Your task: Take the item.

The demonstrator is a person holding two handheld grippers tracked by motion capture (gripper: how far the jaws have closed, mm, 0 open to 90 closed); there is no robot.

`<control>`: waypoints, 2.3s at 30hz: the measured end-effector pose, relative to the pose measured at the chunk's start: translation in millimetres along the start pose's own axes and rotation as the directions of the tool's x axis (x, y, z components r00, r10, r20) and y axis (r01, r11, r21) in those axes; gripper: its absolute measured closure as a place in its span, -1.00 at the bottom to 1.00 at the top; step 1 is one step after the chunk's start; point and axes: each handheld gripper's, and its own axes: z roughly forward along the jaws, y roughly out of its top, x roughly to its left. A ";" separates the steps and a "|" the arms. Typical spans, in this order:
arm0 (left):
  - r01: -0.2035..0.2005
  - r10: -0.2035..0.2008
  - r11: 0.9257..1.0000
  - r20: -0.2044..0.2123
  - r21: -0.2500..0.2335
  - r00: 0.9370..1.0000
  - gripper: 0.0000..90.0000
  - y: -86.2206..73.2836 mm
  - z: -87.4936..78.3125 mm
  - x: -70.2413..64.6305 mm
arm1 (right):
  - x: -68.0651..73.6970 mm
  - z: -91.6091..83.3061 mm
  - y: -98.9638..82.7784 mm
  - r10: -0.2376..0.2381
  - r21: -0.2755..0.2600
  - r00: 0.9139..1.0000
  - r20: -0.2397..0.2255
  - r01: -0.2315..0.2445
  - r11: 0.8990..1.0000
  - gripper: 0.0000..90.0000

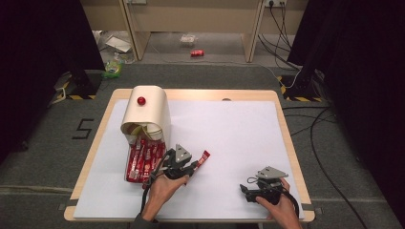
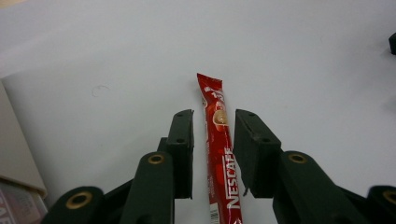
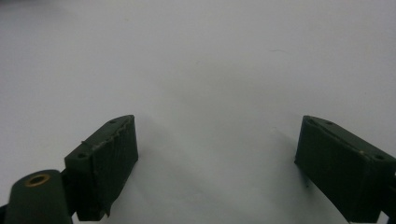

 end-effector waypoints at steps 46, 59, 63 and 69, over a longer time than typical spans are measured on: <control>0.081 -0.086 0.988 -0.033 -0.131 0.996 -0.26 -8.8 -72.1 35.5 | 0.0 0.0 0.0 0.000 0.000 1.000 0.000 0.000 1.000 -0.71; 0.101 -0.114 0.983 -0.081 -0.150 0.990 -0.32 -23.8 -90.6 55.0 | 0.0 0.0 0.0 0.000 0.000 1.000 0.000 0.000 1.000 -0.71; 0.100 -0.116 0.981 -0.094 -0.164 0.989 -0.35 -28.9 -97.1 61.2 | 0.1 0.0 0.0 0.000 0.000 1.000 0.001 0.000 1.000 -0.71; 0.103 -0.121 0.980 -0.104 -0.168 0.987 -0.40 -37.0 -100.9 68.2 | 0.0 0.0 0.0 0.000 0.000 1.000 0.000 0.000 1.000 -0.71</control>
